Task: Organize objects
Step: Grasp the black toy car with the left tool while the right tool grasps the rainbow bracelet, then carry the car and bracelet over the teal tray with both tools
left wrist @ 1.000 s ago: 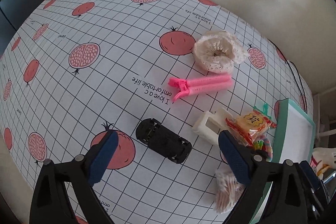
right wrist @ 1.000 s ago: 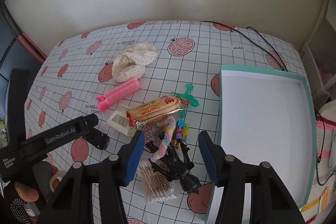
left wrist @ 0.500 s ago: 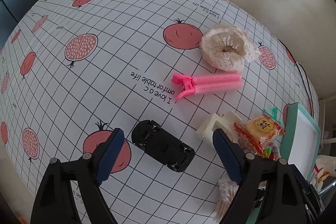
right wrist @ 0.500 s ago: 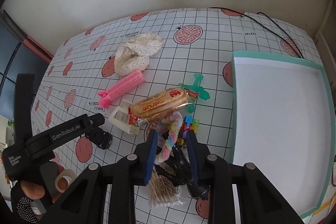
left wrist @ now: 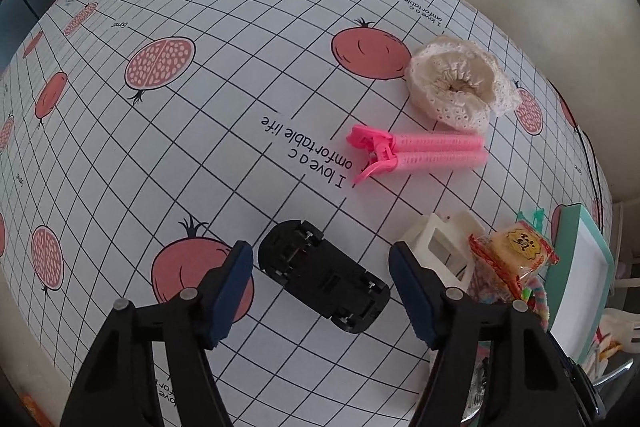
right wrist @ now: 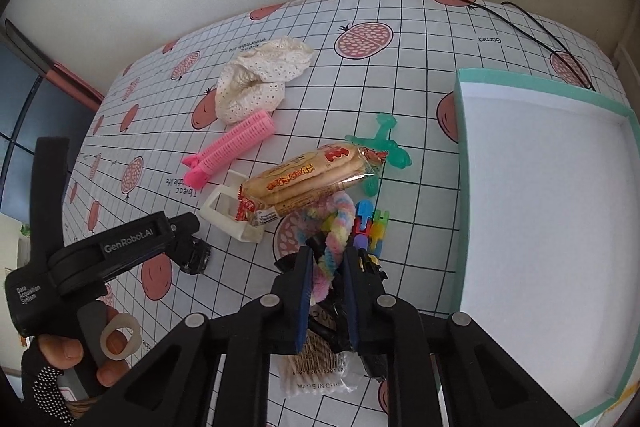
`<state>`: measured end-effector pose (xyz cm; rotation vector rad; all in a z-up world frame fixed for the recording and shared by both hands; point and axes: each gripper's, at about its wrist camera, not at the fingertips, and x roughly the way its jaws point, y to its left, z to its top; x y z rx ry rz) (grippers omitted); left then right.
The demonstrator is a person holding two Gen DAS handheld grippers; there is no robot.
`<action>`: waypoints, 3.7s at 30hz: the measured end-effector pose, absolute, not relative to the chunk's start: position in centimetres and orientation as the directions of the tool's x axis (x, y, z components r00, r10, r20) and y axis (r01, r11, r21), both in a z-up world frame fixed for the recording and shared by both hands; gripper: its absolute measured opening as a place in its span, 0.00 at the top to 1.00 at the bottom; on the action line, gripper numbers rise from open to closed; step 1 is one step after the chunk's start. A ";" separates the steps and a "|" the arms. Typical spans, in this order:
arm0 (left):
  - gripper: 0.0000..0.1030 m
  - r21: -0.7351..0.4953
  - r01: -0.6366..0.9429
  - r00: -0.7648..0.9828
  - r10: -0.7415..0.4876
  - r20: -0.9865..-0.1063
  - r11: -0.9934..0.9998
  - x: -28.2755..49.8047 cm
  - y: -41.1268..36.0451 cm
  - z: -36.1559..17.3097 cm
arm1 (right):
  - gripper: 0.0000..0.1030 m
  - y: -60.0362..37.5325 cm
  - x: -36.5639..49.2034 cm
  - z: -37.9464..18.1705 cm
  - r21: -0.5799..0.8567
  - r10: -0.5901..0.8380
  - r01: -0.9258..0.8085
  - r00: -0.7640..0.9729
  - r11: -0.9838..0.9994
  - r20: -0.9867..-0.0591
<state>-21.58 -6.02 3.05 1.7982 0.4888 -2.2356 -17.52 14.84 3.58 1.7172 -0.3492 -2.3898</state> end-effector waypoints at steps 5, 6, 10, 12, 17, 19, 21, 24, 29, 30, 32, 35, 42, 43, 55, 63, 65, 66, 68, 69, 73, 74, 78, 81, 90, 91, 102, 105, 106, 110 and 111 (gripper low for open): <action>0.46 -0.124 0.388 -0.199 0.048 -0.979 -0.913 -21.8 -6.0 2.2 | 0.85 14.8 -17.5 3.8 0.293 -0.282 0.015 -0.319 -0.956 -0.905; 0.48 -0.121 0.387 -0.198 0.046 -0.979 -0.914 -21.9 -6.0 2.2 | 0.86 14.8 -17.4 3.8 0.295 -0.284 0.017 -0.321 -0.955 -0.903; 0.58 -0.126 0.380 -0.193 0.055 -0.980 -0.916 -22.1 -5.9 1.9 | 0.86 14.8 -17.4 4.2 0.301 -0.292 0.023 -0.327 -0.953 -0.899; 0.65 -0.114 0.372 -0.198 0.041 -0.979 -0.921 -22.3 -5.8 2.0 | 0.89 14.8 -17.3 4.6 0.311 -0.302 0.025 -0.332 -0.950 -0.894; 0.66 -0.119 0.371 -0.207 0.043 -0.977 -0.921 -22.6 -5.8 2.1 | 0.91 14.9 -17.2 5.5 0.330 -0.322 0.039 -0.348 -0.943 -0.880; 0.66 -0.120 0.368 -0.207 0.045 -0.977 -0.922 -22.8 -5.8 2.1 | 0.91 14.9 -17.1 5.9 0.336 -0.329 0.042 -0.353 -0.941 -0.876; 0.66 -0.120 0.367 -0.207 0.045 -0.977 -0.923 -23.0 -5.7 2.2 | 0.91 15.0 -17.1 6.3 0.350 -0.342 0.045 -0.360 -0.936 -0.868; 0.66 -0.125 0.365 -0.216 0.046 -0.975 -0.923 -23.2 -5.6 2.5 | 0.91 14.9 -16.9 6.9 0.377 -0.370 0.057 -0.372 -0.924 -0.851; 0.66 -0.134 0.353 -0.234 0.051 -0.971 -0.926 -23.8 -5.3 3.1 | 0.91 14.5 -16.7 8.2 0.406 -0.404 0.081 -0.391 -0.910 -0.827; 0.66 -0.137 0.354 -0.236 0.054 -0.970 -0.925 -23.9 -5.3 3.2 | 0.91 14.4 -16.6 8.5 0.414 -0.414 0.088 -0.394 -0.906 -0.821; 0.66 -0.147 0.355 -0.244 0.060 -0.968 -0.923 -24.2 -5.3 3.6 | 0.91 14.1 -16.5 9.0 0.425 -0.428 0.101 -0.399 -0.900 -0.811; 0.66 -0.158 0.359 -0.262 0.063 -0.963 -0.920 -24.6 -5.4 4.3 | 0.91 13.6 -16.4 9.5 0.446 -0.457 0.127 -0.398 -0.886 -0.795; 0.66 -0.182 0.374 -0.298 0.068 -0.952 -0.910 -24.2 -6.2 4.3 | 0.91 13.0 -16.4 9.3 0.456 -0.471 0.137 -0.384 -0.879 -0.794; 0.66 -0.185 0.376 -0.302 0.069 -0.951 -0.908 -23.7 -5.8 4.1 | 0.91 13.0 -16.4 9.2 0.456 -0.470 0.134 -0.384 -0.880 -0.794; 0.66 -0.232 0.357 -0.377 0.088 -0.922 -0.905 -21.3 -7.1 7.6 | 0.91 17.1 -16.0 11.4 0.457 -0.439 0.081 -0.469 -0.886 -0.767; 0.66 -0.274 0.266 -0.453 0.131 -0.882 -0.924 -21.0 -3.4 11.2 | 0.91 23.4 -15.3 11.0 0.456 -0.375 -0.037 -0.512 -0.889 -0.773; 0.66 -0.281 0.236 -0.465 0.146 -0.873 -0.930 -20.9 -2.0 11.8 | 0.91 25.0 -15.0 10.6 0.462 -0.364 -0.069 -0.519 -0.884 -0.774; 0.66 -0.283 0.218 -0.469 0.154 -0.870 -0.934 -20.9 -1.2 12.1 | 0.91 25.8 -14.8 10.3 0.462 -0.355 -0.087 -0.521 -0.883 -0.776; 0.66 -0.287 0.185 -0.472 0.171 -0.865 -0.940 -20.9 0.4 12.3 | 0.91 27.4 -14.5 9.7 0.460 -0.337 -0.120 -0.524 -0.880 -0.782; 0.66 -0.287 0.170 -0.471 0.178 -0.864 -0.943 -21.0 1.2 12.2 | 0.91 28.2 -14.3 9.4 0.459 -0.328 -0.139 -0.524 -0.878 -0.786; 0.66 -0.291 0.112 -0.455 0.211 -0.865 -0.950 -21.0 4.5 11.8 | 0.91 30.9 -13.5 7.9 0.462 -0.309 -0.194 -0.520 -0.865 -0.797; 0.66 -0.292 0.094 -0.449 0.222 -0.866 -0.952 -20.9 5.5 11.7 | 0.91 31.6 -13.3 7.6 0.456 -0.300 -0.206 -0.516 -0.866 -0.802; 0.66 -0.291 0.033 -0.434 0.248 -0.866 -0.956 -20.7 8.5 11.2 | 0.91 33.6 -12.8 6.2 0.441 -0.273 -0.251 -0.502 -0.862 -0.821; 0.66 -0.284 -0.014 -0.422 0.263 -0.867 -0.959 -20.4 10.9 10.7 | 0.91 34.9 -12.4 5.4 0.441 -0.265 -0.281 -0.495 -0.852 -0.827; 0.66 -0.243 -0.137 -0.389 0.278 -0.879 -0.960 -19.0 17.0 8.8 | 0.91 37.7 -11.5 3.6 0.439 -0.242 -0.342 -0.489 -0.831 -0.838; 0.66 -0.236 -0.147 -0.382 0.275 -0.882 -0.961 -18.9 17.5 8.4 | 0.91 38.0 -11.4 3.6 0.429 -0.229 -0.349 -0.488 -0.833 -0.842; 0.66 -0.208 -0.179 -0.322 0.257 -0.911 -0.962 -18.2 20.1 5.2 | 0.91 39.5 -11.2 2.5 0.261 -0.083 -0.403 -0.407 -0.877 -0.910; 0.66 -0.209 -0.173 -0.309 0.254 -0.917 -0.963 -18.3 20.2 4.5 | 0.91 39.1 -11.3 2.4 0.214 -0.053 -0.394 -0.382 -0.894 -0.923; 0.66 -0.209 -0.174 -0.305 0.254 -0.918 -0.962 -18.4 20.2 4.4 | 0.91 39.0 -11.4 2.2 0.197 -0.041 -0.391 -0.372 -0.899 -0.927; 0.66 -0.207 -0.175 -0.298 0.252 -0.921 -0.963 -18.3 20.4 3.9 | 0.91 38.6 -11.4 1.4 0.157 -0.019 -0.381 -0.341 -0.911 -0.940; 0.66 -0.206 -0.176 -0.296 0.252 -0.921 -0.962 -18.3 20.5 3.8 | 0.91 38.5 -11.4 1.2 0.147 -0.012 -0.380 -0.334 -0.913 -0.942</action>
